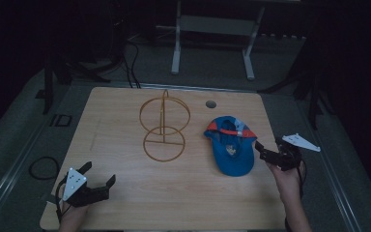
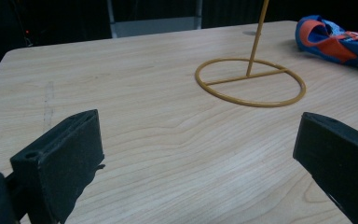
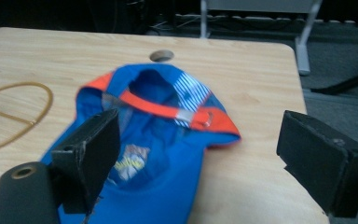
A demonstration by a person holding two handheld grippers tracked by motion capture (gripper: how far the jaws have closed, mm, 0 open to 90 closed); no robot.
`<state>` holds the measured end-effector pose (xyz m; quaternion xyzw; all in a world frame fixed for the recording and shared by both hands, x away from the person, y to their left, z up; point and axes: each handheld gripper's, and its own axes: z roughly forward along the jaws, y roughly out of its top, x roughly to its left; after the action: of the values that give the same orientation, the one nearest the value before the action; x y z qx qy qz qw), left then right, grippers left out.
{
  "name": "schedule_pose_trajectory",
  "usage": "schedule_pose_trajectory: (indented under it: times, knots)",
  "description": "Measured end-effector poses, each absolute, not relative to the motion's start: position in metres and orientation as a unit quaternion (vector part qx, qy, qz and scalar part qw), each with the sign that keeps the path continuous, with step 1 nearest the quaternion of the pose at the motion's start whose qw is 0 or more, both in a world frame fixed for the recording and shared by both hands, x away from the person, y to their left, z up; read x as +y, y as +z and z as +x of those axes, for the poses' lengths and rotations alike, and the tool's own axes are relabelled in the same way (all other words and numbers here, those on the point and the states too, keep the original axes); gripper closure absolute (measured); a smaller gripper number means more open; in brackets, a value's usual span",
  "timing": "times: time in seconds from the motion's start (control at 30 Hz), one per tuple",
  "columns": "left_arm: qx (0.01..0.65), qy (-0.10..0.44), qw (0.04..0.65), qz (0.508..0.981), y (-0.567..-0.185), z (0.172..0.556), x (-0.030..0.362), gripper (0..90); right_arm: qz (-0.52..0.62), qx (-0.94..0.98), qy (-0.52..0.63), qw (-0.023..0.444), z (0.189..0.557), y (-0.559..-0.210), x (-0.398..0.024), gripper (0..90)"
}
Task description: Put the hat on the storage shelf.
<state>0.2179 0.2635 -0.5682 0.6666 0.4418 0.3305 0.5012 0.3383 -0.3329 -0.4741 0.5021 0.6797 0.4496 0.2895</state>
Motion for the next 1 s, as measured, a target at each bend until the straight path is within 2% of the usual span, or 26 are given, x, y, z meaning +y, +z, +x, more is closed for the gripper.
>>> schedule_pose_trajectory:
  times: [0.2,0.47,0.67,1.0]
  knots:
    - [0.442,0.33,0.501,0.667,-0.568,0.218,0.264,1.8,0.485,0.688,0.456,0.289,0.361,-0.465,-0.321,15.0]
    - [0.441,0.329,0.501,0.667,-0.568,0.218,0.264,1.8,0.482,0.7,0.441,0.289,0.392,-0.469,-0.303,15.0]
    - [0.441,0.328,0.502,0.668,-0.568,0.218,0.264,1.8,0.472,0.711,0.442,0.276,0.413,-0.476,-0.294,15.0]
    - [0.441,0.327,0.502,0.669,-0.568,0.219,0.264,1.8,0.472,0.729,0.413,0.274,0.447,-0.502,-0.286,22.4]
